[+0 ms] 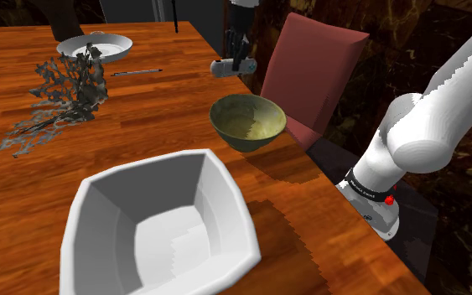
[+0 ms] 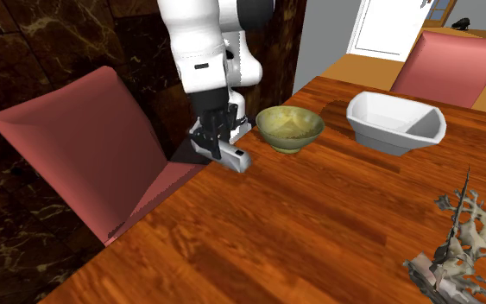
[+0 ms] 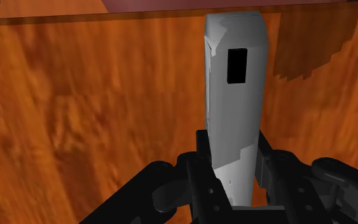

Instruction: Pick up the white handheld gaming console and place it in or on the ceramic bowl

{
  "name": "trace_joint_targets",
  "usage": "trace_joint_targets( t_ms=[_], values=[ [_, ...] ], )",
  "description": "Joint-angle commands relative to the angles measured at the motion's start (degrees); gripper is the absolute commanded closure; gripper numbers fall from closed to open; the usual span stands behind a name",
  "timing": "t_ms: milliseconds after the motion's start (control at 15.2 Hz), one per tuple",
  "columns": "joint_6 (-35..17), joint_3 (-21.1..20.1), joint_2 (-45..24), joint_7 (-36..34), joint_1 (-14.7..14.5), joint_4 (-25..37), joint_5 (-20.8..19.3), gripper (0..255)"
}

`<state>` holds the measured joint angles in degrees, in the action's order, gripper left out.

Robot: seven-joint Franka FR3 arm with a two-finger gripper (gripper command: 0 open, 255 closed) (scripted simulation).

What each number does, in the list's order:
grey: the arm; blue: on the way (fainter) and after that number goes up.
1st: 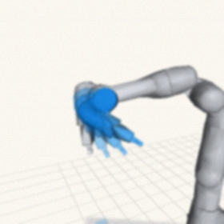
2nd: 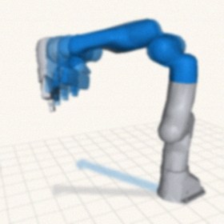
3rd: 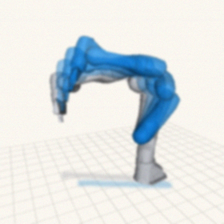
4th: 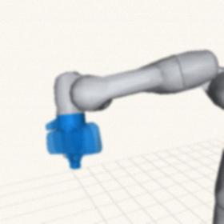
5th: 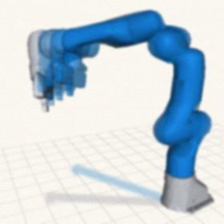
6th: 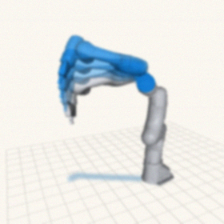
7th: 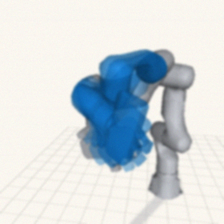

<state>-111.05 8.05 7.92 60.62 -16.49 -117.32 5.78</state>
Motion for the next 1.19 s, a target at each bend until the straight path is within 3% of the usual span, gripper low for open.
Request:
trace_joint_targets(
  t_ms=[0,990,1122],
  values=[
    [1.78,-0.08,0.09,-0.35,-0.05,1.71,-0.08,255],
    [13.28,-0.06,0.05,-1.47,-0.05,13.31,-0.34,255],
    [13.18,-0.73,1.68,-2.63,-0.5,11.71,-0.49,255]
  ],
)
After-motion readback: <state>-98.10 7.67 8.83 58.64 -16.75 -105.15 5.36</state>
